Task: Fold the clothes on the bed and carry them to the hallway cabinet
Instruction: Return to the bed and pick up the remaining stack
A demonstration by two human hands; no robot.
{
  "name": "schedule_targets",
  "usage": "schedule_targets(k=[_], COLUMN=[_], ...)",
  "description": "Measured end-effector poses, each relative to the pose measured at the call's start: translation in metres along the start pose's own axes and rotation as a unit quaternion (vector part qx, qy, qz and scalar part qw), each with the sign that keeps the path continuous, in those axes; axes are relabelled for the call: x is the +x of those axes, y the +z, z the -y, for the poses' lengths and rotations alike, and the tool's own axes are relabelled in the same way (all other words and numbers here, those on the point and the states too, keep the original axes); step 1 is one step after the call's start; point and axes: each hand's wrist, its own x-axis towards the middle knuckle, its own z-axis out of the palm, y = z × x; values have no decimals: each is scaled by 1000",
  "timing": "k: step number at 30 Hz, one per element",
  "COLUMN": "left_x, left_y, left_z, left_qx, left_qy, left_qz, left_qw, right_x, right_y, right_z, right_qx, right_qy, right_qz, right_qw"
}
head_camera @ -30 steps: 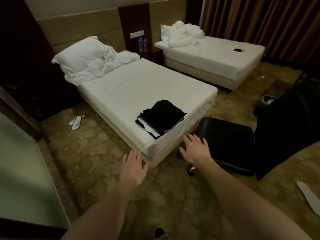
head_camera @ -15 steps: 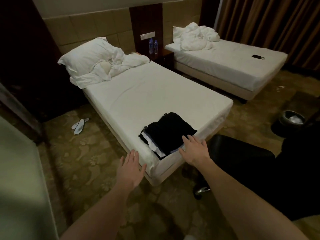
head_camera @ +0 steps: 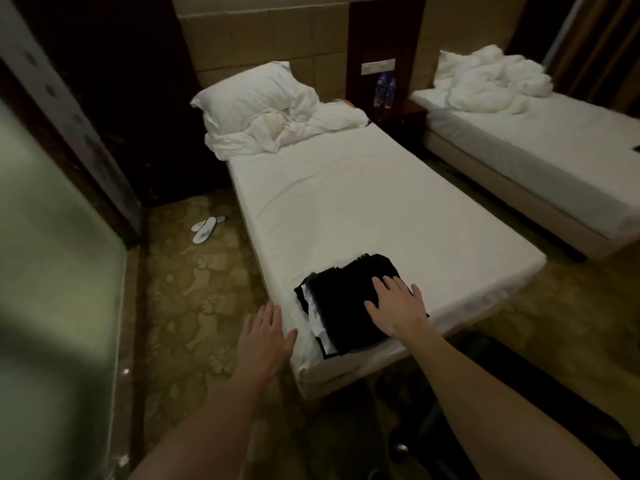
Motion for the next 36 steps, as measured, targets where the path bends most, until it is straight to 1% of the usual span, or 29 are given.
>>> schedule_targets(k=[6, 14, 26, 32, 36], left_x=[31, 76, 142, 165, 185], left_y=[10, 23, 35, 43, 57], left_z=[-35, -50, -39, -48, -55], left_qx=[-26, -36, -46, -67, -79], left_qy=[-37, -60, -52, -55, -72], left_qz=[14, 28, 52, 74, 83], left_qw=[999, 997, 996, 993, 991], right_x=[51, 101, 172, 197, 225], right_y=[-11, -8, 10, 21, 37], right_z=[-30, -55, -62, -68, -81], right_qx=[-14, -11, 7, 15, 26], right_qy=[-36, -52, -30, -15, -10], right_qz=[6, 2, 38, 47, 63], right_qw=[999, 999, 999, 999, 998])
